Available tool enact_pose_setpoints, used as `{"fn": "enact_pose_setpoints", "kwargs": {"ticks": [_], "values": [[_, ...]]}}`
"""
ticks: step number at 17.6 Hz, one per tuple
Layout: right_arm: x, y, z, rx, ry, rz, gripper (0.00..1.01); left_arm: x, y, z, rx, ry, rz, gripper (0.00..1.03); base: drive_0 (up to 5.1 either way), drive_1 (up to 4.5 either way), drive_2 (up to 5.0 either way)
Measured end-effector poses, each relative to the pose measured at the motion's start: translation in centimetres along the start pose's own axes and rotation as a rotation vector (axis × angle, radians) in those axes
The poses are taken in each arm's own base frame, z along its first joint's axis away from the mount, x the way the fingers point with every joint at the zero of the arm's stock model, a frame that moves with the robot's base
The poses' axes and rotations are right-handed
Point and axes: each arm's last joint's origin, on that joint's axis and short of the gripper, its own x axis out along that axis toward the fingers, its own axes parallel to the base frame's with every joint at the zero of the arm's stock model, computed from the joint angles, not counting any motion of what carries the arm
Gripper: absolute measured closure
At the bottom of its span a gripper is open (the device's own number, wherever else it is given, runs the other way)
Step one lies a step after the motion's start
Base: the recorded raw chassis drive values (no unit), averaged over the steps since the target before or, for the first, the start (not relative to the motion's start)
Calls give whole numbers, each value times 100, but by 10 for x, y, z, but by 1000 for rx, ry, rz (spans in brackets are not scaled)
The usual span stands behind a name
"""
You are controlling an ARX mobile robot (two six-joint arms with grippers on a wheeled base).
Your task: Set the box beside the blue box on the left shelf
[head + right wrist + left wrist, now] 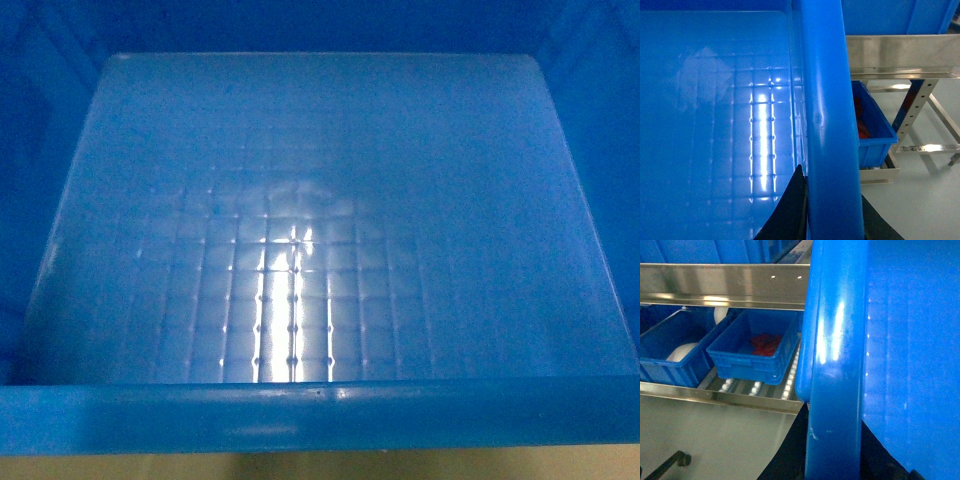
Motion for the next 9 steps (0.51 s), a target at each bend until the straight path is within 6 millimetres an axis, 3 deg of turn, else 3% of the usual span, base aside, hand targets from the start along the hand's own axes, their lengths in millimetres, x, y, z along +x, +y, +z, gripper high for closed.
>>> {"fn": "enact_pose_setpoints", "kwargs": {"ticks": [4,9], "values": [[0,0,0,1,-2,0,91,0,0,0,0,-2,0,91,-421,224,224],[0,0,0,0,-1,1,91,0,1,0,-1,-1,2,91,0,0,0]]}}
